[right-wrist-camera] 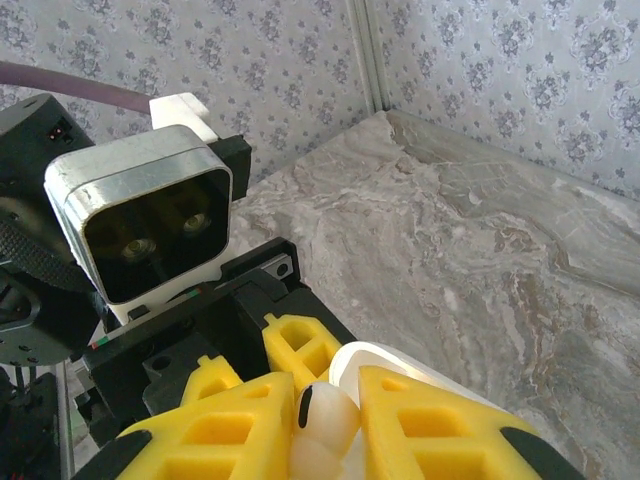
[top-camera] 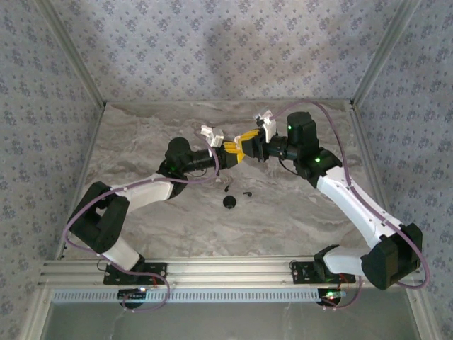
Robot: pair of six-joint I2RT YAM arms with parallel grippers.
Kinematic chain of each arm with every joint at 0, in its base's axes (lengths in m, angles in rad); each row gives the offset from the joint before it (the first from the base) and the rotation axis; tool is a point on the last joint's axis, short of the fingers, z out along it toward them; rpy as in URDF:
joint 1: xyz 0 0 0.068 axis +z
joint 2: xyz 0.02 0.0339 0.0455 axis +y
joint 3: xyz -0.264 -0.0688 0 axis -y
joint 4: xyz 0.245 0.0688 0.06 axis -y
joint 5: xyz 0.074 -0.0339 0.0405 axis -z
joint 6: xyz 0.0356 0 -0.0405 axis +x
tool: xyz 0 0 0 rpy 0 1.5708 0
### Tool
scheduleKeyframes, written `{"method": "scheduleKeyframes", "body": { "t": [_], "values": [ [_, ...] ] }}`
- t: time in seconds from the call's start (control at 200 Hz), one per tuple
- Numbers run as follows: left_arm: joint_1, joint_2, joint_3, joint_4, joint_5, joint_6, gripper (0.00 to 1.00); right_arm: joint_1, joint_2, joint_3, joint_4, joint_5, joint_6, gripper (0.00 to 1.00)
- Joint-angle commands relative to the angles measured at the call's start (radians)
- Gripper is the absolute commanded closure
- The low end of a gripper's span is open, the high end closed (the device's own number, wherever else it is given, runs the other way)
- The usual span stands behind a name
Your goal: Insert the wireless bluetooth earbuds into the charging case
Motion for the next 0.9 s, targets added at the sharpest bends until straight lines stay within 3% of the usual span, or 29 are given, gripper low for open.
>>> {"method": "scheduleKeyframes", "body": {
  "t": [0.0, 0.894],
  "values": [
    [-0.005, -0.013, 0.073, 0.104, 0.066, 0.004, 0.82, 0.001, 0.026, 0.019, -0.121, -0.076, -0.041, 0.76],
    [-0.022, -0.025, 0.110, 0.055, 0.208, 0.036, 0.80, -0.059, 0.082, 0.152, -0.302, -0.166, -0.243, 0.75]
  ]
}}
